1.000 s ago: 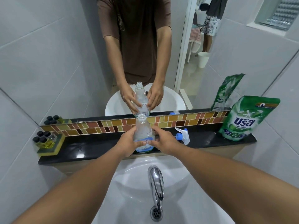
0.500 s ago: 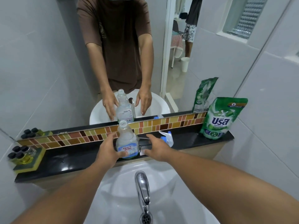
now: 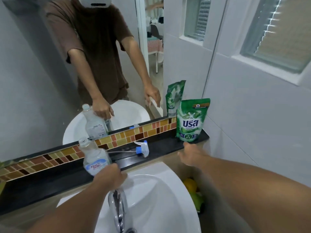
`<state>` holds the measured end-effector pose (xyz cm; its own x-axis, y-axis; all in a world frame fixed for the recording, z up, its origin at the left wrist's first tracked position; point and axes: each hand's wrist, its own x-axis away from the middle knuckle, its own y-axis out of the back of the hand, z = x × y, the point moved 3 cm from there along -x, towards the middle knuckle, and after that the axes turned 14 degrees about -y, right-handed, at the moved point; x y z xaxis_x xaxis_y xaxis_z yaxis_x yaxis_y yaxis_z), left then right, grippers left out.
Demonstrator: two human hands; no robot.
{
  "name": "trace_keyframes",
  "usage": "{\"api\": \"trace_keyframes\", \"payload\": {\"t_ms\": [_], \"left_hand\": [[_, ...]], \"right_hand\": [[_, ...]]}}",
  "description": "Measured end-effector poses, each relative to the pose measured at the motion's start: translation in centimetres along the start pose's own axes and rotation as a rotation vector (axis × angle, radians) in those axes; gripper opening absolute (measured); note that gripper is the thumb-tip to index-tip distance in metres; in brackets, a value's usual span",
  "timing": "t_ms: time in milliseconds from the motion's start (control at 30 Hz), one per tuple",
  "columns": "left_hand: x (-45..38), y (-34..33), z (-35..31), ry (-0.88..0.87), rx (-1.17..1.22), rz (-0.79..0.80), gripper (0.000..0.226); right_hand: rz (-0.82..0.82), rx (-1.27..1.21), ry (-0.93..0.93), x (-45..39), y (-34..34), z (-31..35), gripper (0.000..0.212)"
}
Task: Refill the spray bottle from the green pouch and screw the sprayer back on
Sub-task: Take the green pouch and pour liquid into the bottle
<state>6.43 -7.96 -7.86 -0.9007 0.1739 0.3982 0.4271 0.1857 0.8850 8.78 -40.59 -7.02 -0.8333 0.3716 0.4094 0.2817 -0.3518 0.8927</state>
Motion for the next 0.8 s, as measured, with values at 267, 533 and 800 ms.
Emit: {"api": "trace_keyframes", "payload": {"t_ms": [267,533,800], "left_hand": [[-6.6,2.1,-13.7,-0.319,0.027,-0.043,0.025],[-13.0,3.3,-22.0,-0.256,0.487,-0.198,0.066],[-15.6,2.4,-23.1,-0.237,0.776,-0.314,0.043]], "right_hand": [[-0.072,-0.073,-0.118,-3.5,6.6,-6.7,0.051],[-0.022,-0.296,-0.105,-8.4,7.4,-7.5,0.054],[0.005,-0.626,-0.027,-10.8,5.8,-6.4,0.044]]}}
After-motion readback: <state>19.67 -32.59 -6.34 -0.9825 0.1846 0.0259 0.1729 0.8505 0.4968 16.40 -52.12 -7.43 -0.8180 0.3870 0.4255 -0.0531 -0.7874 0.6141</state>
